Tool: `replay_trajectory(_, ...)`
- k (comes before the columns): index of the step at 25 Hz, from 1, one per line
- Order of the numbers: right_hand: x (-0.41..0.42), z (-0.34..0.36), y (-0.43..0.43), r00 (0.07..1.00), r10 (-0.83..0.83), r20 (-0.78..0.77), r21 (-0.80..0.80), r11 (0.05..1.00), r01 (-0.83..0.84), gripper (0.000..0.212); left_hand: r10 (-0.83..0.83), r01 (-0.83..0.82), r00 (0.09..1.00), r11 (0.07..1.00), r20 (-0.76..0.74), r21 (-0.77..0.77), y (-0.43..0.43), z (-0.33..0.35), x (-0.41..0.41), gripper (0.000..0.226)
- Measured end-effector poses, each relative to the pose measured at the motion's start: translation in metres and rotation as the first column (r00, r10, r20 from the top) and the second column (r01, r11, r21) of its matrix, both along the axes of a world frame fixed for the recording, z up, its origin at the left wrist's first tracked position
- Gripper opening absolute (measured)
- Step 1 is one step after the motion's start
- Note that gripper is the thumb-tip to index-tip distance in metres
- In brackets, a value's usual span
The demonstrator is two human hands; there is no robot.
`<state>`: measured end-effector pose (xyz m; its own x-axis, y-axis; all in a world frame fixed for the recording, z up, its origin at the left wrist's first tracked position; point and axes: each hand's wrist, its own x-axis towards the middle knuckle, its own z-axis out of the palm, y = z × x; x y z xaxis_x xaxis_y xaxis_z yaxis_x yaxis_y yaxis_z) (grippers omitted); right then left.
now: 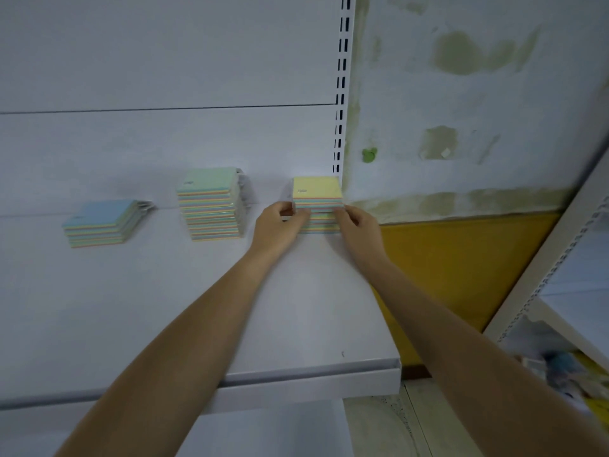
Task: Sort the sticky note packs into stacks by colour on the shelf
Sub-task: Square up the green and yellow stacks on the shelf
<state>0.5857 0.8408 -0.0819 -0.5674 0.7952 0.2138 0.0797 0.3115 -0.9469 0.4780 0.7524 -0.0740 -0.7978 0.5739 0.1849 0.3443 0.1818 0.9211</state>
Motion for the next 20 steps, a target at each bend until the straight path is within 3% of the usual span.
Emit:
replay_trajectory(6,-0.002,0.006,0.002,1.000,-0.012,0.021,0.000,1.000,0.012,0.030,0.027,-0.026,0.999,1.000,-0.038,0.008,0.001,-0.002,-0.002,0.039)
replay_trajectory(9,-0.005,0.014,0.001,0.998,-0.060,0.028,0.029,0.998,0.059,0.041,0.014,-0.011,0.994,0.999,-0.110,0.032,0.000,0.000,-0.002,0.048)
replay_trajectory(15,-0.014,0.016,-0.008,0.990,-0.123,-0.066,0.023,0.992,0.125,0.040,0.000,0.032,0.978,0.988,-0.208,0.149,-0.001,0.000,-0.005,0.033)
replay_trajectory(20,-0.016,0.010,-0.009,0.996,-0.083,-0.007,0.144,0.986,0.084,0.051,-0.027,0.058,0.986,0.981,-0.165,0.185,-0.001,0.000,-0.006,0.045)
